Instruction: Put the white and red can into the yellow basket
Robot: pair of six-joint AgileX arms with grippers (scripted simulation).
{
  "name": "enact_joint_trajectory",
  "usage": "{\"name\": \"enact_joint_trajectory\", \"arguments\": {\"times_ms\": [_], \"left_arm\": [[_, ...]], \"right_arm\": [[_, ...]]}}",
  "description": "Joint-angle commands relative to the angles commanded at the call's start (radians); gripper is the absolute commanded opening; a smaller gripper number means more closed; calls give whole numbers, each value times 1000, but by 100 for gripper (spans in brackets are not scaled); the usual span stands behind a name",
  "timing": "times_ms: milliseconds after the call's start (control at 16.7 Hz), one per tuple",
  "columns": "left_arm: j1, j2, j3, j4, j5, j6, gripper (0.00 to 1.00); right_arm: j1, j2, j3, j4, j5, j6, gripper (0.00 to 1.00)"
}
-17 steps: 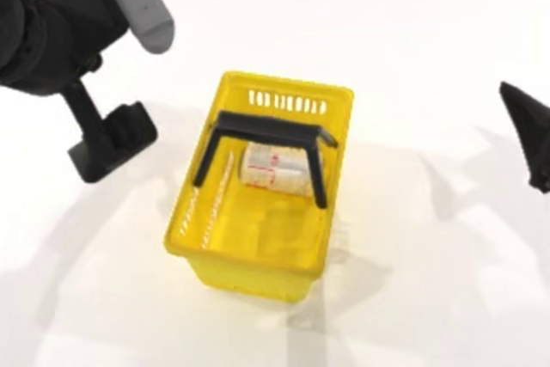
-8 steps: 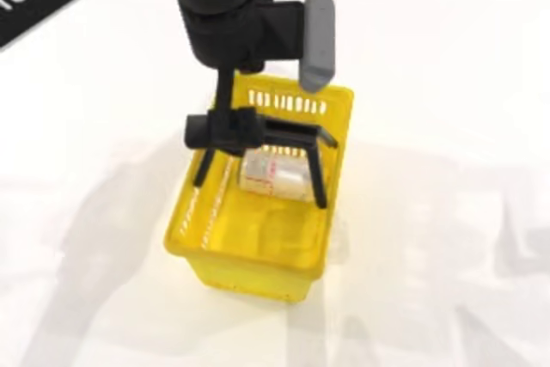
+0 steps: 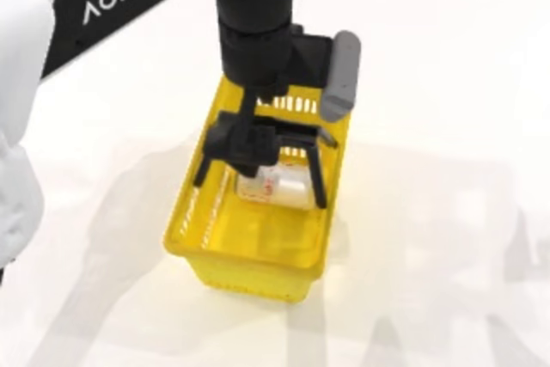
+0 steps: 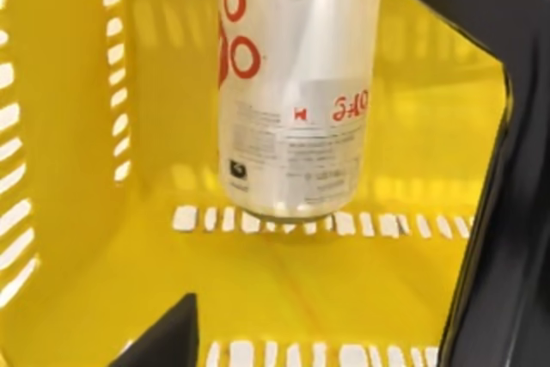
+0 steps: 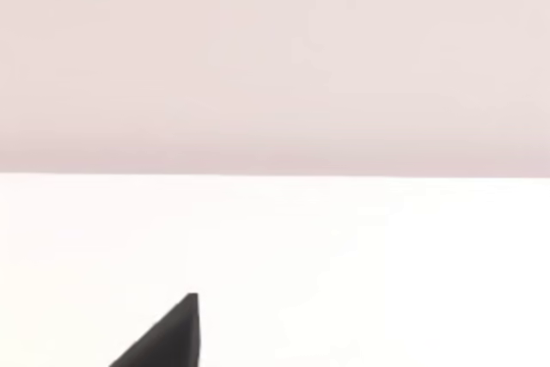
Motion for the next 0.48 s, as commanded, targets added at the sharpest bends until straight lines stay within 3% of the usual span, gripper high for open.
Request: {"name": "enact_joint_trajectory", "arguments": {"times_ms": [480], "left_arm": [[1, -12, -92, 80, 0, 1, 100]], "right_arm": [[0, 0, 0, 0, 0, 0, 100]]}}
